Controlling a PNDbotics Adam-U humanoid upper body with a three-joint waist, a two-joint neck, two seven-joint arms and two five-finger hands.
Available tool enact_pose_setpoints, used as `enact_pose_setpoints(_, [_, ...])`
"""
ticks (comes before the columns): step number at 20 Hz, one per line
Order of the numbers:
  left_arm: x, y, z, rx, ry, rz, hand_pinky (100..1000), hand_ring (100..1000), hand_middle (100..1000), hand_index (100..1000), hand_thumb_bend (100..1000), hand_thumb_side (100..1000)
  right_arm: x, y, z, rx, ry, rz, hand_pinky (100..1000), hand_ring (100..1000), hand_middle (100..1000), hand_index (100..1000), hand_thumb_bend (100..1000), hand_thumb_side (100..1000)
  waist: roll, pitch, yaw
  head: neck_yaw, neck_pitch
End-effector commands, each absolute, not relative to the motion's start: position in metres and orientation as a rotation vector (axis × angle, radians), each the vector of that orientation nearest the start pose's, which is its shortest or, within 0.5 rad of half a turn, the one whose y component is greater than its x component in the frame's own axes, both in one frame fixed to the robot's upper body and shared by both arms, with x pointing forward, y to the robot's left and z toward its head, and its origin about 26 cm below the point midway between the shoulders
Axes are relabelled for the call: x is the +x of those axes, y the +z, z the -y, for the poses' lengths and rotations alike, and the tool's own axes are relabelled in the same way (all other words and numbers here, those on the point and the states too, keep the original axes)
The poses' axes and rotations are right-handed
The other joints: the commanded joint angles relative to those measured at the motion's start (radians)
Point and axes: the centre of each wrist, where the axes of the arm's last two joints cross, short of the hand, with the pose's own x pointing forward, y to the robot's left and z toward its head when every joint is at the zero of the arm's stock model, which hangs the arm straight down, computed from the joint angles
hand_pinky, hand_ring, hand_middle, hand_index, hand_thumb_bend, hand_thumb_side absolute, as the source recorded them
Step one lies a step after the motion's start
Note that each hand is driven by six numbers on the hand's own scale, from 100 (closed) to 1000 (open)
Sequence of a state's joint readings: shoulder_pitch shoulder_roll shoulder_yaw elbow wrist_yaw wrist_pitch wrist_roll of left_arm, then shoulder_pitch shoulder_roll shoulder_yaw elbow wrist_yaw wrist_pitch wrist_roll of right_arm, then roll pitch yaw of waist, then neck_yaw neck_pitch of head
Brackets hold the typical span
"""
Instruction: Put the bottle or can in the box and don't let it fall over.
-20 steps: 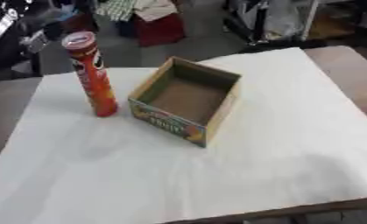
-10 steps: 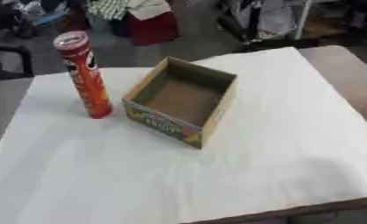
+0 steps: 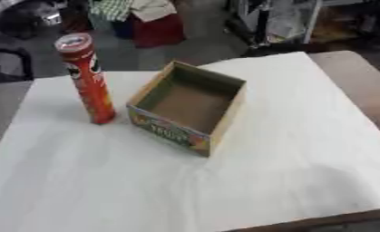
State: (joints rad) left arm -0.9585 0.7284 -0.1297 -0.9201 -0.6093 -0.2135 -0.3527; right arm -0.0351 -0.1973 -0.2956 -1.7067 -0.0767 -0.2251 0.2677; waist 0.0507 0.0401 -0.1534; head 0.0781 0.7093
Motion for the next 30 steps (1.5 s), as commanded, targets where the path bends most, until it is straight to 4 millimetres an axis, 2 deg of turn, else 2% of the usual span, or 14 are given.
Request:
enact_pose_setpoints(1, [0.457, 0.27, -0.398, 1.009, -1.272, 1.498, 941, 887, 907, 1000, 502, 943, 0.275, 0.068, 0.361, -0.173, 0.204, 2.001, 960, 797, 768, 996, 100, 713, -0.004, -0.004, -0.003, 0.005, -0.013])
enact_pose_setpoints(6, [0.463, 0.26, -0.393, 1.061, -1.284, 1.509, 937, 884, 904, 1000, 502, 936, 0.276, 0.068, 0.36, -0.165, 0.208, 2.003, 960, 797, 768, 996, 100, 713, -0.005, -0.001, -0.009, 0.011, -0.015])
enact_pose_setpoints(14, [0.47, 0.255, -0.377, 1.176, -1.283, 1.56, 934, 882, 899, 1000, 497, 930, 0.277, 0.068, 0.358, -0.154, 0.214, 2.005, 960, 797, 767, 996, 100, 714, -0.004, 0.003, -0.022, 0.023, -0.02])
enact_pose_setpoints(22, [0.476, 0.244, -0.373, 1.22, -1.319, 1.519, 942, 890, 906, 1000, 497, 924, 0.279, 0.069, 0.357, -0.142, 0.223, 2.009, 960, 796, 767, 995, 100, 716, -0.003, 0.009, -0.043, 0.035, -0.026])
enact_pose_setpoints(30, [0.478, 0.237, -0.373, 1.288, -1.264, 1.457, 949, 894, 911, 1000, 492, 921, 0.281, 0.07, 0.355, -0.132, 0.228, 2.017, 960, 796, 767, 995, 100, 715, -0.003, 0.016, -0.06, 0.043, -0.034])
